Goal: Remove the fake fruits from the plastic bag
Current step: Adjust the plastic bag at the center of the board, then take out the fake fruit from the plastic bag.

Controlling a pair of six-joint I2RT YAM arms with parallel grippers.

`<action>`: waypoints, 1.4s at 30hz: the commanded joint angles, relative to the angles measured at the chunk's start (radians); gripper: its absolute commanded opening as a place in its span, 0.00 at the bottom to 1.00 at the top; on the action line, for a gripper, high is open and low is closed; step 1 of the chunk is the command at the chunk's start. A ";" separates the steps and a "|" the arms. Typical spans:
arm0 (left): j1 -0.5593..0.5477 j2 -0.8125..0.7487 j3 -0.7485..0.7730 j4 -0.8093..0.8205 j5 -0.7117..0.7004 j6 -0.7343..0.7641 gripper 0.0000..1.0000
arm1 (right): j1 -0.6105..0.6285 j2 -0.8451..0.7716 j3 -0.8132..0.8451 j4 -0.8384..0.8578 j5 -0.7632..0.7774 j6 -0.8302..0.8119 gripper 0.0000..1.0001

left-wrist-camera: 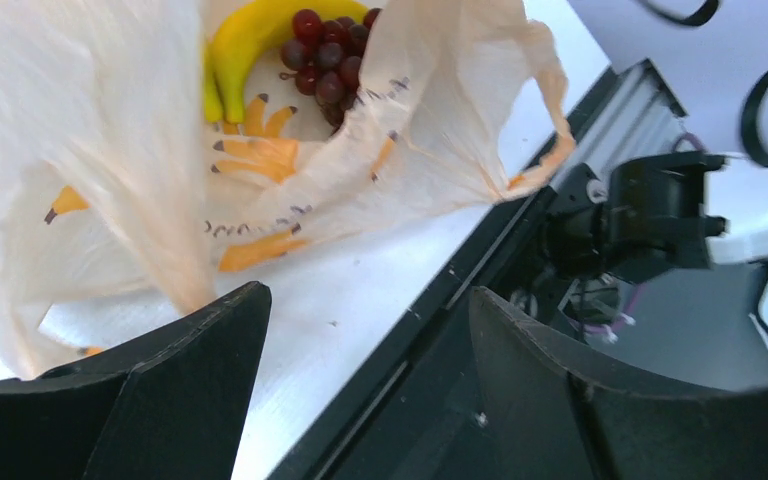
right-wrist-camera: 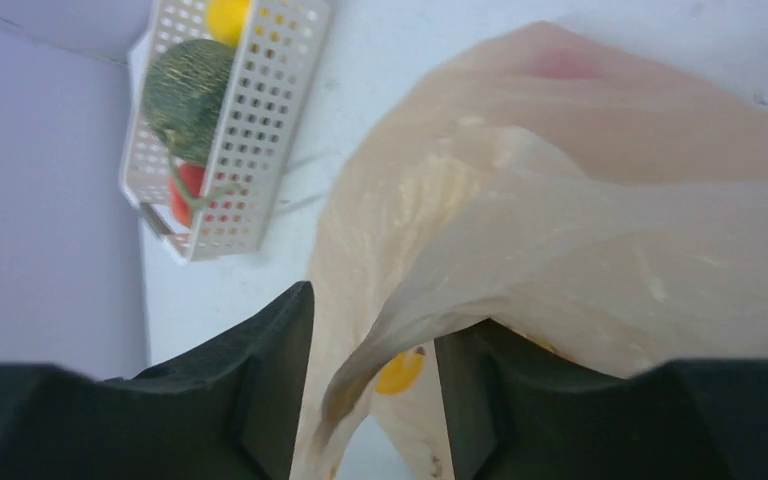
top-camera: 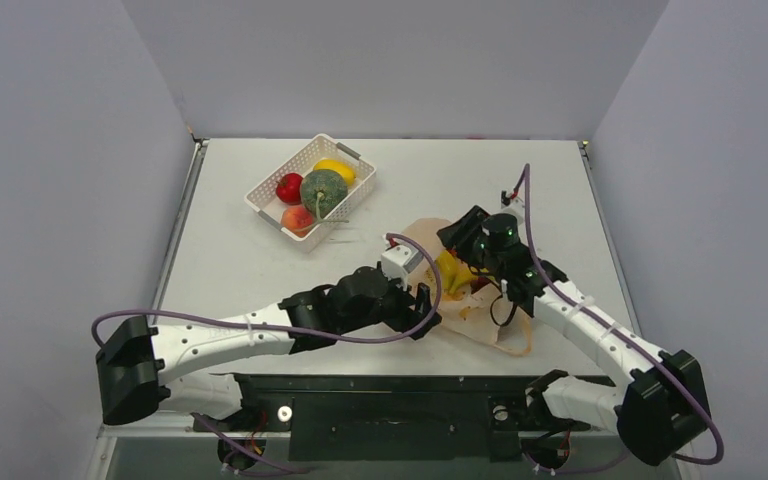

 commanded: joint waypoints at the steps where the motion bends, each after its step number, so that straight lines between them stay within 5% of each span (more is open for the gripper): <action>1: -0.003 0.091 0.060 0.118 -0.109 0.017 0.70 | -0.066 0.091 0.097 0.178 -0.155 -0.005 0.35; 6: 0.030 0.216 0.099 0.184 -0.224 0.006 0.69 | -0.120 0.156 0.103 0.232 -0.253 0.049 0.13; 10: 0.109 0.286 0.112 0.246 -0.185 -0.007 0.67 | -0.165 0.153 0.100 0.235 -0.317 0.024 0.07; 18: 0.151 0.465 0.227 0.290 -0.191 0.025 0.65 | -0.172 0.147 0.120 0.175 -0.356 -0.043 0.06; 35: 0.157 0.840 0.506 0.187 -0.435 -0.204 0.65 | -0.174 0.078 0.110 0.099 -0.332 -0.067 0.07; 42: 0.157 0.956 0.576 0.245 -0.430 -0.199 0.66 | -0.176 0.069 0.083 0.104 -0.341 -0.067 0.07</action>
